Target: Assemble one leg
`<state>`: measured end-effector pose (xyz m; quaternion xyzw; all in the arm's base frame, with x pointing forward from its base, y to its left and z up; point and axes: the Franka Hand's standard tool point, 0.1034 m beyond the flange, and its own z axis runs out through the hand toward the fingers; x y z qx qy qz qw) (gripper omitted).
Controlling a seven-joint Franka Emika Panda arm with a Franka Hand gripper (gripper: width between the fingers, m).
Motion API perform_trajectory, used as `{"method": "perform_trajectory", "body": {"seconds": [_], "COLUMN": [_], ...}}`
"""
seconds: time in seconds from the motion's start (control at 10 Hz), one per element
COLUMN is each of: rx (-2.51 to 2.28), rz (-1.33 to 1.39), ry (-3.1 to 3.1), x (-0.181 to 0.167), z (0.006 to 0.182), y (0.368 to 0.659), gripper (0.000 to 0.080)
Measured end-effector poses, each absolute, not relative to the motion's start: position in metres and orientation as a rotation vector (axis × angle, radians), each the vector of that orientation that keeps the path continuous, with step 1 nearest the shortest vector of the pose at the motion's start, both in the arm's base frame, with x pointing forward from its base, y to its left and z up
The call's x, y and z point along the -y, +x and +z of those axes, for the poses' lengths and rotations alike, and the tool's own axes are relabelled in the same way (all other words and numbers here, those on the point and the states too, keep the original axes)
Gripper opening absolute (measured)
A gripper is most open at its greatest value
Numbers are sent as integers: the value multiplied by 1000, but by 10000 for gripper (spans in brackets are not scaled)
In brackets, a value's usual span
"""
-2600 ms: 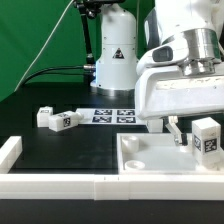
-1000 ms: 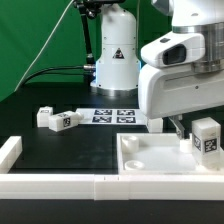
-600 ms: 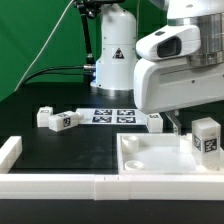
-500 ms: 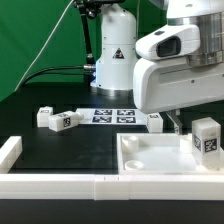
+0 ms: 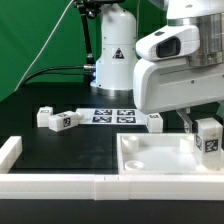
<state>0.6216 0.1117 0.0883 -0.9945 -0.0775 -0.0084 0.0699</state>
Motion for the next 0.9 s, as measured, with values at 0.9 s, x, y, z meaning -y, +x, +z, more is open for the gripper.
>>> {"method": "perform_trajectory", "body": {"seconds": [0.9], "rx": [-1210], "rz": [62], "ry": [-2750], "x": [-117], "z": [88], "y": [620], "gripper": [291]}}
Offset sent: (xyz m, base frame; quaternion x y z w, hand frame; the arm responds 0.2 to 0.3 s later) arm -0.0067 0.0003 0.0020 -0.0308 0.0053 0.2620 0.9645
